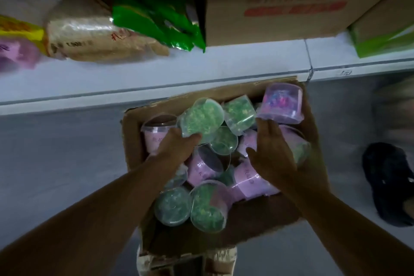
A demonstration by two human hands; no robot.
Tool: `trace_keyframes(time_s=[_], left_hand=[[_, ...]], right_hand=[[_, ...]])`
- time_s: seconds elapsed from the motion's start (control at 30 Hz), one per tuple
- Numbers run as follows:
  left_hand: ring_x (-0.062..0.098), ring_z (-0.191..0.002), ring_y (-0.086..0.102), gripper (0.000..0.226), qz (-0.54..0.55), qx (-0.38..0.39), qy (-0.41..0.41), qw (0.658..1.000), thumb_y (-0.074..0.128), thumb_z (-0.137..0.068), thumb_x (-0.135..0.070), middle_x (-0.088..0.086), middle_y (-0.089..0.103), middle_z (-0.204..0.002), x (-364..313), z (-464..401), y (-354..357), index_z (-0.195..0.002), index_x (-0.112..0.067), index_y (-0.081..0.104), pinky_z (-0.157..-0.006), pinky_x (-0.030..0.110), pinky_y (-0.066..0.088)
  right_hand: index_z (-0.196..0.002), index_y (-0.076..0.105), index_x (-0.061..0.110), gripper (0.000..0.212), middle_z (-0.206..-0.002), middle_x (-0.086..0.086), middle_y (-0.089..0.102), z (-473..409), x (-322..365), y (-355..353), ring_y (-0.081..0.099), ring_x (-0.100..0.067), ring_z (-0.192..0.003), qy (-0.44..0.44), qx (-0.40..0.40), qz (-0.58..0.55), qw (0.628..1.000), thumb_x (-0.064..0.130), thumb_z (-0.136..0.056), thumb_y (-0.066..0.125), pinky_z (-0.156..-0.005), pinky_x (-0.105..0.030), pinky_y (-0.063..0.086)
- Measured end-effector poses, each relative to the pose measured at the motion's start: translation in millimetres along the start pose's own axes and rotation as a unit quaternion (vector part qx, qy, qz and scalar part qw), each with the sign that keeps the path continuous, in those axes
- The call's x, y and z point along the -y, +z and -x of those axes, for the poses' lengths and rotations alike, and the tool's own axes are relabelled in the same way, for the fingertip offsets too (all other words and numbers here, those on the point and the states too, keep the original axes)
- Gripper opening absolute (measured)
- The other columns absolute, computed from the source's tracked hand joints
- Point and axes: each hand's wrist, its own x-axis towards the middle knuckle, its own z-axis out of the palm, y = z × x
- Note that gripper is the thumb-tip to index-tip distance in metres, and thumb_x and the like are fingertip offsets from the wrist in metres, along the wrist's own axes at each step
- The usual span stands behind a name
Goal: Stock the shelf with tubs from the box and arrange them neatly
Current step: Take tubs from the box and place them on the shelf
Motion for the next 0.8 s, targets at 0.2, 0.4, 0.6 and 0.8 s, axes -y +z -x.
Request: trace_keyframes(time_s=[0.2, 0.4, 0.6, 0.8], left_hand=[[0.029, -0.116, 0.055, 0.097, 0.062, -0.062, -0.055, 0.995, 0.072, -0.056, -0.066, 0.01, 0.058, -0.128, 6.2, -68.6, 34.2, -0.131, -0.007, 0.051, -0.1, 0.041, 0.045], [0.03, -0.122, 0.05, 0.111, 0.065, -0.07, -0.084, 0.992, 0.067, -0.056, -0.071, 0.012, 0.048, -0.138, 1.8, -92.2, 43.7, -0.139, -0.004, 0.038, -0.101, 0.043, 0.043], [0.028, -0.11, 0.058, 0.135, 0.086, -0.094, -0.057, 0.99, 0.065, -0.012, -0.074, 0.007, 0.058, -0.126, 11.4, -88.7, 39.6, -0.13, -0.011, 0.05, -0.092, 0.043, 0.051], [0.027, -0.108, 0.06, 0.132, 0.103, -0.092, -0.053, 0.989, 0.073, -0.007, -0.068, 0.006, 0.062, -0.121, 24.5, -78.6, 30.4, -0.126, -0.013, 0.051, -0.093, 0.041, 0.05]], right_hand=[[-0.133, 0.041, -0.001, 0.082, -0.13, -0.031, 0.042, -53.6, -9.8, 57.0, 0.045, -0.048, -0.114, -0.016, -0.071, 0.03, 0.997, 0.02, -0.065, 0.081, -0.088, -0.054, 0.046], [-0.141, 0.034, 0.003, 0.103, -0.141, -0.031, 0.035, -67.1, -2.9, 85.6, 0.047, -0.047, -0.109, 0.034, -0.09, 0.13, 0.987, 0.036, -0.058, 0.084, -0.09, -0.048, 0.043], [-0.131, 0.043, 0.0, 0.095, -0.115, -0.027, 0.052, -80.3, -4.1, 86.2, 0.053, -0.037, -0.08, 0.067, -0.133, 0.195, 0.969, 0.045, -0.056, 0.083, -0.067, -0.037, 0.042], [-0.129, 0.045, -0.002, 0.084, -0.115, -0.027, 0.053, -66.2, 5.3, 76.4, 0.053, -0.038, -0.089, 0.061, -0.141, 0.193, 0.969, 0.026, -0.058, 0.08, -0.071, -0.04, 0.042]])
